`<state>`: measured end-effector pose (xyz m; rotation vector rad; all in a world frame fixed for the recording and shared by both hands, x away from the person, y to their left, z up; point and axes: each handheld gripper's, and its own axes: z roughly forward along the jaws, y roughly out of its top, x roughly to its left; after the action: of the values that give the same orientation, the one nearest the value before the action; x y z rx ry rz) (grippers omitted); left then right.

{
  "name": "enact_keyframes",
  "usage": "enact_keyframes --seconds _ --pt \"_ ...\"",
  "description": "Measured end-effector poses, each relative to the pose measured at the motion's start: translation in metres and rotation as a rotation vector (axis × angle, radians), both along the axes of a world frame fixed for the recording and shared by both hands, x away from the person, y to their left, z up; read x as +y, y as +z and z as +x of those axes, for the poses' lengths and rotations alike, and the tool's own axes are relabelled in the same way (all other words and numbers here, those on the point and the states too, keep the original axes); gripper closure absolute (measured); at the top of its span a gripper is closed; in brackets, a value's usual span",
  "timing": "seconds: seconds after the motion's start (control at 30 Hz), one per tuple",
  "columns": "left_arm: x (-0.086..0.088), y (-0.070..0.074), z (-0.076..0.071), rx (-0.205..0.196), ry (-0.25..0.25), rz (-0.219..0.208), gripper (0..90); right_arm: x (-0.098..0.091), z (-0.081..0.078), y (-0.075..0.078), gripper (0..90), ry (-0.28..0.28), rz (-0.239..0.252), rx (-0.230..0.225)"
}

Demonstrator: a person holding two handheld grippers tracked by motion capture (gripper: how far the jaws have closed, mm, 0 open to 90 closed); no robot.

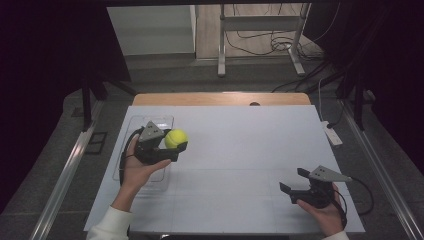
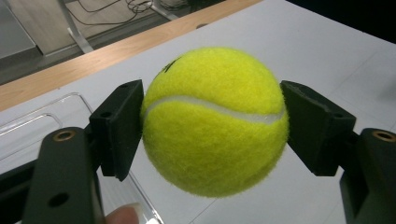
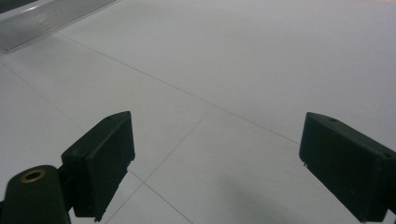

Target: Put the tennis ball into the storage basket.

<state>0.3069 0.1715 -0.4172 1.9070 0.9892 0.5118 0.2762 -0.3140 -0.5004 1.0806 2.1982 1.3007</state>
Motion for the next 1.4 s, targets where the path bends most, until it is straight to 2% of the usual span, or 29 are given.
enact_keyframes --seconds 0.23,0.37,0.7,1.07,1.4 --pt "0.006 0.001 0.003 -0.001 0.03 -0.021 26.3 0.0 0.0 0.0 10.4 -0.001 0.0 0.0" --pt "0.008 0.004 0.003 -0.016 0.04 -0.021 26.3 0.0 0.0 0.0 10.4 -0.004 0.001 -0.001" --pt "0.01 -0.001 0.011 0.002 0.069 -0.005 26.3 -0.001 0.0 0.001 10.4 -0.003 0.008 -0.003" --pt "0.02 -0.002 0.02 0.02 0.081 -0.036 26.3 -0.002 0.0 0.0 10.4 -0.008 0.005 0.001" --pt "0.023 0.001 0.025 0.01 0.098 -0.046 26.3 -0.001 0.0 -0.001 10.4 -0.005 0.006 0.004"
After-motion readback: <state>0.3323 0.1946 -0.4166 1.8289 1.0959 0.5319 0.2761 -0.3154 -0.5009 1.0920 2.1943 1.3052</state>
